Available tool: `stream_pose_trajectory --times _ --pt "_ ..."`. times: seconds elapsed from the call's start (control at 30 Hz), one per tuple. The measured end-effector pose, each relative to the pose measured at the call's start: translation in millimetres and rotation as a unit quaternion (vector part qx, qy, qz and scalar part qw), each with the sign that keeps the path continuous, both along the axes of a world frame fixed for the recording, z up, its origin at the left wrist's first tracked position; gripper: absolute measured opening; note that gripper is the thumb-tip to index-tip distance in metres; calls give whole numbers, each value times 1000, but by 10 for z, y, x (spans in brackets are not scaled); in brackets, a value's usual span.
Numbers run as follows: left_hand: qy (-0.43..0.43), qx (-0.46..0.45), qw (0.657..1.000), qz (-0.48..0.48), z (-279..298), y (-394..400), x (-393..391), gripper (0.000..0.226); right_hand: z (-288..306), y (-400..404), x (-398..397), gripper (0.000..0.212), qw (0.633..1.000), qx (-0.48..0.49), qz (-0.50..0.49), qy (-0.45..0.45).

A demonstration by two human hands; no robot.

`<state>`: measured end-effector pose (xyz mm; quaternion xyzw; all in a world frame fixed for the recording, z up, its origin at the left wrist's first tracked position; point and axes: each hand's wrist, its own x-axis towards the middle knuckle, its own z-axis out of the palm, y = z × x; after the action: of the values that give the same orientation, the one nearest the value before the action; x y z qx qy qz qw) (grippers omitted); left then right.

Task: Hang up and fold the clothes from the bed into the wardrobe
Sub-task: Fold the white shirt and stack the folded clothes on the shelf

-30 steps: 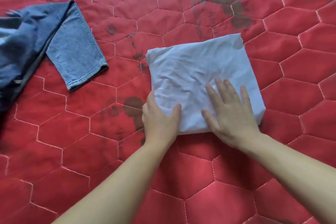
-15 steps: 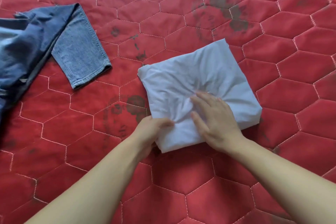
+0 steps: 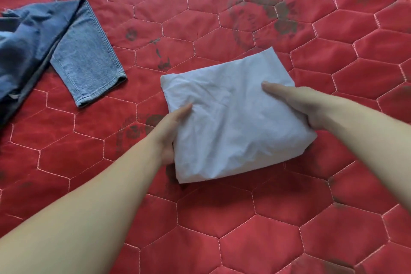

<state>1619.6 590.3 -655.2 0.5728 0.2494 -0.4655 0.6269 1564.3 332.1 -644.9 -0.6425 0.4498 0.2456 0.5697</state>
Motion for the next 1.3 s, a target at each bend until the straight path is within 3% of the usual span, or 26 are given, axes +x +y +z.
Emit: stream_pose_trajectory --times 0.1,0.27,0.4,0.5,0.63,0.8,0.9,0.97,1.07,1.17,1.3 --pt "-7 -11 1000 -10 28 51 17 33 55 0 -35 35 994 103 41 6" --pt "-22 -15 999 -36 122 81 20 44 103 -38 -110 48 985 168 13 -32" --pt "-41 -25 999 -23 269 -4 26 42 257 -78 -128 34 973 222 2 -54" --pt "-64 -37 997 -22 440 -40 113 43 442 -132 -100 27 972 215 5 -94" --pt "-122 -64 989 -54 768 -103 257 38 697 -243 -52 38 968 139 35 -205" --pt "-272 -2 962 -40 1041 -134 228 49 870 -240 -200 48 943 22 63 -326" --pt "-273 67 956 -82 989 -47 -98 62 815 -136 -523 45 948 33 95 -302" --pt "-246 171 948 -108 836 -1 -352 75 664 -20 -781 36 966 67 47 -244" --pt "-198 283 928 -138 521 99 -728 68 309 168 -1153 37 990 11 31 -141" --pt "-163 317 922 -153 302 184 -1074 72 70 333 -1406 46 996 -65 35 -53" --pt "-125 328 928 -124 137 297 -1227 75 -13 437 -1431 51 992 -117 26 -31"
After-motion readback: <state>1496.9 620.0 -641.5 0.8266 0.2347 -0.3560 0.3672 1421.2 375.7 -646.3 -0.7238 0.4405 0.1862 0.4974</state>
